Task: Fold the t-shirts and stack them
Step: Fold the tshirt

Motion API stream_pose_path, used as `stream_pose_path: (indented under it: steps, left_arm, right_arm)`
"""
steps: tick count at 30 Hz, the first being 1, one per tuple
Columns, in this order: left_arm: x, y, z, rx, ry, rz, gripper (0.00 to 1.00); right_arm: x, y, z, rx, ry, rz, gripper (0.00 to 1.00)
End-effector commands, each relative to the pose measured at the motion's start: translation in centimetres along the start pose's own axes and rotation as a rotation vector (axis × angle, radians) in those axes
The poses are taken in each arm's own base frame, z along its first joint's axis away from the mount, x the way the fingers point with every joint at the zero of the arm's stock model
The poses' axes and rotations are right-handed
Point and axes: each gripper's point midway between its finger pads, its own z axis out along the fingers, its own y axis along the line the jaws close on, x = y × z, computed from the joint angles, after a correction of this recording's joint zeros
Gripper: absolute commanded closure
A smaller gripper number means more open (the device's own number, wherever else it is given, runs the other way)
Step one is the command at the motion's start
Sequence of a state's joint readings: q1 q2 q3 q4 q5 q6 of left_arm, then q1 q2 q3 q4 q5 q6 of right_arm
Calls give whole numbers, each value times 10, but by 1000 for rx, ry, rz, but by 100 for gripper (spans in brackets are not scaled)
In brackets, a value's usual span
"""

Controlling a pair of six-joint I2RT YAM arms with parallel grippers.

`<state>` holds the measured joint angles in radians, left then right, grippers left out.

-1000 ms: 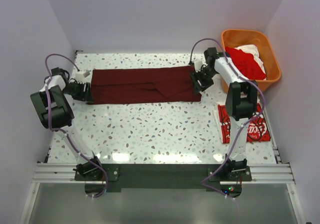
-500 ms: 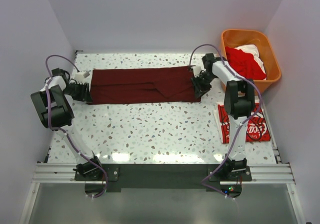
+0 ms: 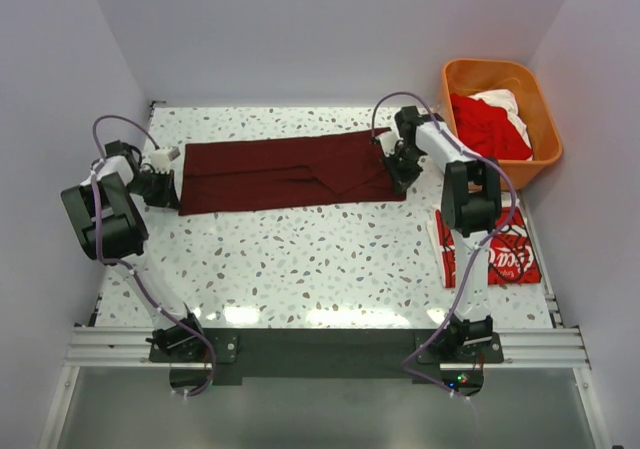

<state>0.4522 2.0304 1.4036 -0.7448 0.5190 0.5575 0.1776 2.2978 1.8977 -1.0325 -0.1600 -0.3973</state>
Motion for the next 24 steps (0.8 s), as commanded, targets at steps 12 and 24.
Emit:
stream_pose_path:
  steps: [12,24]
  left_arm:
    - [-20,-36,-48,-42,-169,87,64]
    - [-72,-103,0,-1,-39,789,68]
  right_arm:
    - [-49,-38,-44,254,-111,-130,57]
    - [-90,40,-83,173,-292,-197,61]
